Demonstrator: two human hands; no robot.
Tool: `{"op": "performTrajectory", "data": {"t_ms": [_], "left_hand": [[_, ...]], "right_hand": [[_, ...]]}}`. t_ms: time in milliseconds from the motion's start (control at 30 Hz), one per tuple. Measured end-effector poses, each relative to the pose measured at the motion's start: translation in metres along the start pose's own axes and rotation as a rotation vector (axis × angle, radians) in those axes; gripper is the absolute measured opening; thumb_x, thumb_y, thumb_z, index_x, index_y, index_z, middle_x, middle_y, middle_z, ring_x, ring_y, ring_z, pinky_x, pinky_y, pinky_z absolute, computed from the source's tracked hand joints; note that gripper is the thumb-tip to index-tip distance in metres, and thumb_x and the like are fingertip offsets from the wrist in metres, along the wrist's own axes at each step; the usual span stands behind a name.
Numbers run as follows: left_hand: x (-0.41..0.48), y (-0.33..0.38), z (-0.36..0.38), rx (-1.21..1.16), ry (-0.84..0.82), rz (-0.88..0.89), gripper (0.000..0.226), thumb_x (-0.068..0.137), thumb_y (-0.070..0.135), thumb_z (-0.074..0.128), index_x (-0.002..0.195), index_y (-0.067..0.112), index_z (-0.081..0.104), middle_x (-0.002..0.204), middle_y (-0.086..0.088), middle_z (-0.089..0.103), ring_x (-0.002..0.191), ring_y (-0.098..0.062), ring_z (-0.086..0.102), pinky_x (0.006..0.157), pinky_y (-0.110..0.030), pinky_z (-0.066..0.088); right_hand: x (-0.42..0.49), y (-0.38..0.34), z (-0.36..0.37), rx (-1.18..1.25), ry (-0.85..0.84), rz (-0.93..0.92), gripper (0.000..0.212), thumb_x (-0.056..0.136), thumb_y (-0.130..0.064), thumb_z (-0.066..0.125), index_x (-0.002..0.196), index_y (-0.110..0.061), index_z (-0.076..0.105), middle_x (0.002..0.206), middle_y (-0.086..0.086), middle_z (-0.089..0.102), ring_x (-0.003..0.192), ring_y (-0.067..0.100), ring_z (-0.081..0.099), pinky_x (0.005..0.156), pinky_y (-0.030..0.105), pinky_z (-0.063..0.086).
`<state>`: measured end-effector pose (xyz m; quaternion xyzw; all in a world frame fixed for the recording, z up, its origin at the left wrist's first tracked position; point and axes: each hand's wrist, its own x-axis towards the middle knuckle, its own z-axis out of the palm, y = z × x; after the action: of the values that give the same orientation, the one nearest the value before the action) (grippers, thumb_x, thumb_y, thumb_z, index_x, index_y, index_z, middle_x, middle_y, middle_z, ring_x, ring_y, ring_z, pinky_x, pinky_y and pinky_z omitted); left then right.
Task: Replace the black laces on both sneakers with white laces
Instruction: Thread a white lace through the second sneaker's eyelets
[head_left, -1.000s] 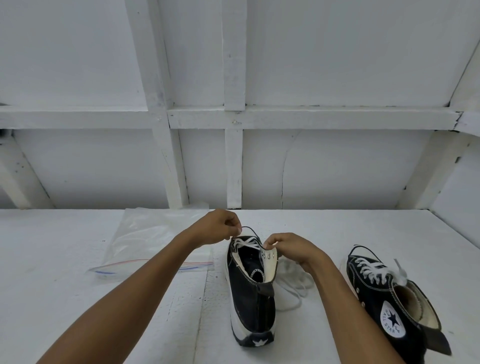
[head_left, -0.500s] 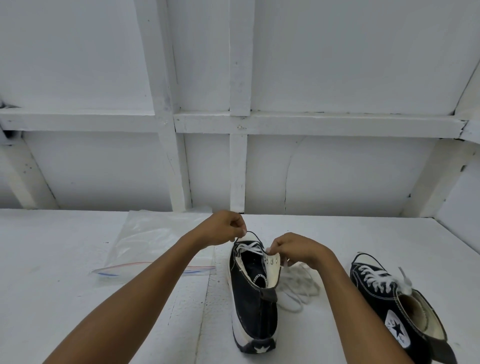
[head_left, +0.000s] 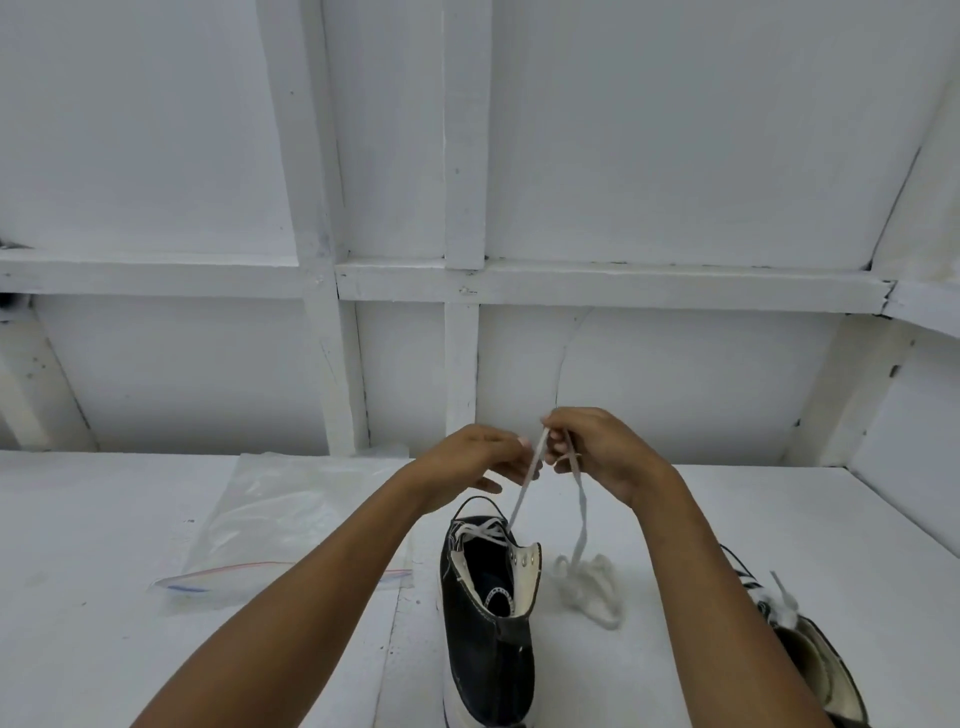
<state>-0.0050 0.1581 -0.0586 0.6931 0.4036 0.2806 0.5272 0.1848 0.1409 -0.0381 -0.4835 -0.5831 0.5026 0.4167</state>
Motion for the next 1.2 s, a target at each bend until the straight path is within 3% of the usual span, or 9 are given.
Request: {"op": "performTrajectory", "data": {"t_ms": [167,300,500,700,867,1033,1200], "left_hand": [[0.004,0.028,-0.004,-0.183,-0.097,0.089,0.029,0.1,0.033,0.055,0.09,0.01,0.069,0.086,-0.011,0.065,0.083,-0.023,0.059,0.08,-0.038,0.044],[0.006,0.038,-0.002,-0.173,-0.041,0.116,0.032,0.096,0.032,0.063,0.071,0.013,0.054,0.069,-0.003,0.05,0.065,-0.019,0.05,0.066,-0.026,0.042],[0.022,0.01,-0.012,0.249,0.28,-0.032,0.031,0.085,0.017,0.069,0.058,0.01,0.055,0.055,-0.001,0.048,0.055,-0.017,0.045,0.059,-0.024,0.037],[0.025,-0.03,-0.024,0.724,0.243,-0.336,0.025,0.078,0.024,0.068,0.059,0.014,0.056,0.059,0.003,0.051,0.057,-0.012,0.046,0.051,-0.023,0.033],[0.024,-0.044,-0.032,0.758,0.287,-0.427,0.023,0.076,0.023,0.066,0.06,0.015,0.052,0.062,0.003,0.053,0.058,-0.013,0.047,0.05,-0.024,0.032],[0.018,-0.047,-0.042,0.891,0.362,-0.467,0.025,0.081,0.026,0.06,0.064,0.017,0.044,0.064,0.004,0.048,0.06,-0.014,0.046,0.058,-0.024,0.036],[0.011,-0.058,-0.042,0.96,0.343,-0.501,0.018,0.084,0.025,0.058,0.072,0.018,0.047,0.073,0.005,0.052,0.073,-0.015,0.054,0.065,-0.026,0.043]], "right_hand": [[0.0,-0.016,-0.002,0.079,0.06,0.003,0.038,0.093,-0.022,0.053,0.056,-0.018,0.044,0.055,0.0,0.042,0.059,0.019,0.047,0.067,0.033,0.039],[-0.003,-0.027,-0.007,0.228,0.096,-0.003,0.042,0.094,-0.02,0.054,0.055,-0.018,0.038,0.05,0.001,0.035,0.052,0.019,0.043,0.063,0.032,0.035],[-0.006,-0.037,-0.007,0.216,0.161,-0.065,0.043,0.095,-0.019,0.055,0.055,-0.017,0.038,0.05,-0.001,0.037,0.05,0.017,0.044,0.061,0.031,0.038],[-0.007,-0.043,-0.008,0.332,0.145,-0.092,0.043,0.094,-0.018,0.054,0.054,-0.017,0.041,0.051,0.0,0.038,0.052,0.019,0.045,0.059,0.031,0.037],[-0.007,-0.045,-0.01,0.387,0.146,-0.179,0.042,0.092,-0.017,0.058,0.052,-0.018,0.048,0.058,0.001,0.047,0.057,0.017,0.05,0.06,0.032,0.041],[-0.009,-0.048,-0.008,0.649,0.121,-0.264,0.031,0.088,-0.017,0.06,0.058,-0.017,0.064,0.07,0.002,0.061,0.069,0.017,0.061,0.065,0.031,0.048],[-0.014,-0.05,-0.007,0.861,0.158,-0.302,0.031,0.081,-0.019,0.063,0.051,-0.019,0.056,0.066,0.003,0.064,0.068,0.019,0.063,0.073,0.034,0.05]]}}
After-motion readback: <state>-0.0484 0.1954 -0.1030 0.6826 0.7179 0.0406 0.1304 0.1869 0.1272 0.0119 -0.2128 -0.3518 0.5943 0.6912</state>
